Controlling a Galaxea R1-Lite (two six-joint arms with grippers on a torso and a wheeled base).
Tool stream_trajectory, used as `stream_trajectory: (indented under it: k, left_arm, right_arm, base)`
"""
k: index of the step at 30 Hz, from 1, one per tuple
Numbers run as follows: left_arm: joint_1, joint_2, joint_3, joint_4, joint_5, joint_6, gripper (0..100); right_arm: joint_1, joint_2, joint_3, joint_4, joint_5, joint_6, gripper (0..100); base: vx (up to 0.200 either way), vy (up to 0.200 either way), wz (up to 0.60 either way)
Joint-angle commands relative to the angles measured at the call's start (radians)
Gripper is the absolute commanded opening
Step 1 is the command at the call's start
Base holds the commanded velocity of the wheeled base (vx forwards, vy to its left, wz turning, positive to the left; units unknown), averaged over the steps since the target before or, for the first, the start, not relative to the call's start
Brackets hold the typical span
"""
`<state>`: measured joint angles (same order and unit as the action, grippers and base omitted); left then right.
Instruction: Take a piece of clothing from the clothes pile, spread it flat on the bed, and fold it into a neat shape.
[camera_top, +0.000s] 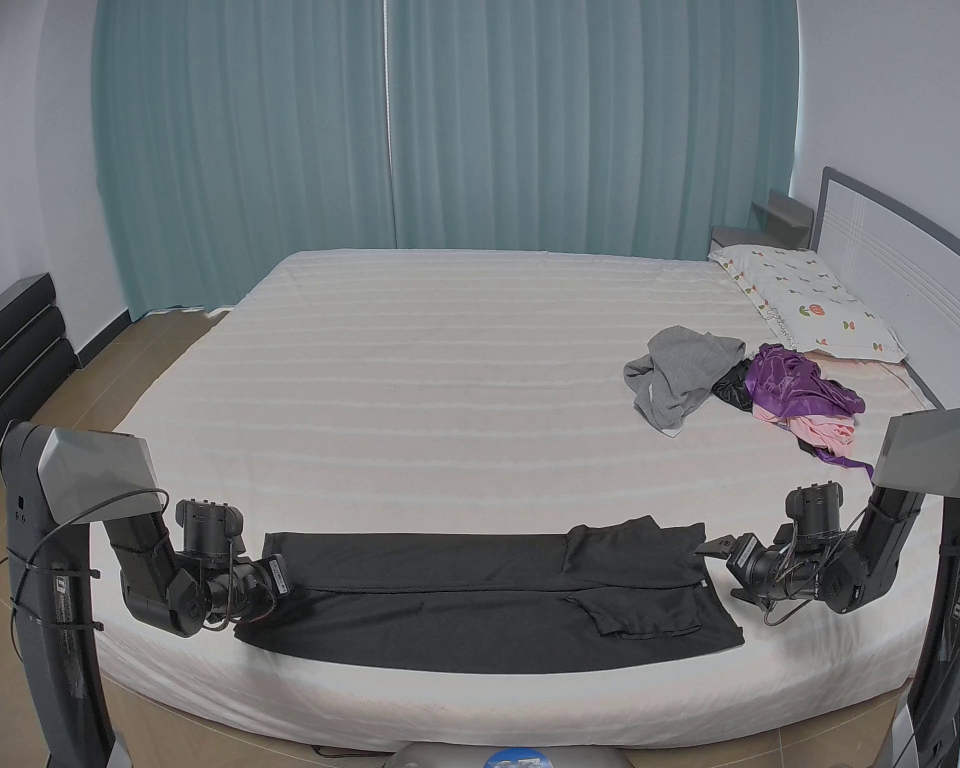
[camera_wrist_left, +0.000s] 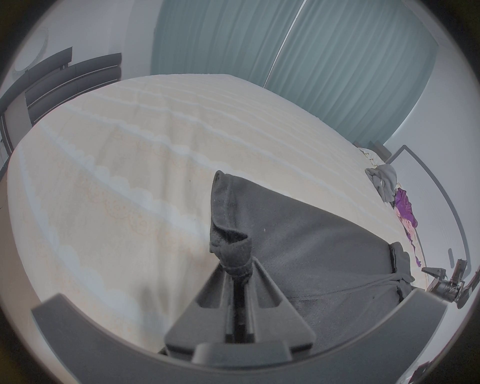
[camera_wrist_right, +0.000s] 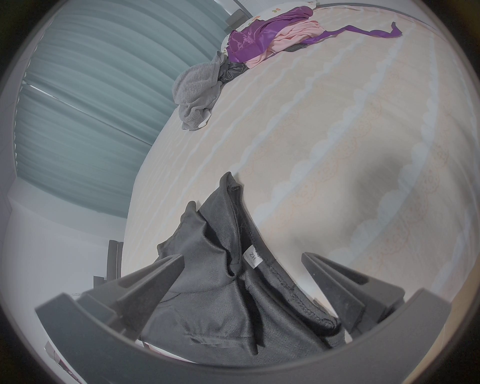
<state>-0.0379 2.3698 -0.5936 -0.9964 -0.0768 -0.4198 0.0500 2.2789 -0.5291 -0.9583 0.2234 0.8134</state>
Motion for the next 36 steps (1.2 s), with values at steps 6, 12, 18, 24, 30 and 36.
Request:
stream_trajectory:
  k: [6, 12, 18, 24, 30, 36]
  left_arm:
    - [0.009, -0.081, 0.005, -0.002, 0.005, -0.074, 0]
    - [0.007, -0.093, 0.017, -0.002, 0.011, -0.088, 0]
    - [0.003, -0.089, 0.018, -0.002, 0.012, -0.088, 0]
    - [0.003, -0.087, 0.017, -0.004, 0.017, -0.088, 0]
    - [0.003, -0.087, 0.014, -0.004, 0.017, -0.088, 0]
    - [0.001, -0.089, 0.005, -0.004, 0.019, -0.089, 0]
  right_arm:
    - [0.001, 0.002, -0.002, -0.002, 0.002, 0.001, 100]
    - [0.001, 0.002, -0.002, -0.002, 0.001, 0.001, 100]
    - [0.001, 0.002, 0.0, -0.002, 0.001, 0.001, 100]
    - [0.001, 0.002, 0.0, -0.002, 0.001, 0.001, 100]
    - [0.001, 0.002, 0.001, -0.002, 0.001, 0.001, 100]
    - [0.001, 0.002, 0.0, -0.002, 0.001, 0.0, 100]
  base:
    - [0.0, 0.0, 0.0]
    - [0.0, 0.0, 0.0]
    - [0.0, 0.0, 0.0]
    - [-0.2, 0.0, 0.0]
    - [0.0, 0.0, 0.0]
    - [0.0, 0.0, 0.0]
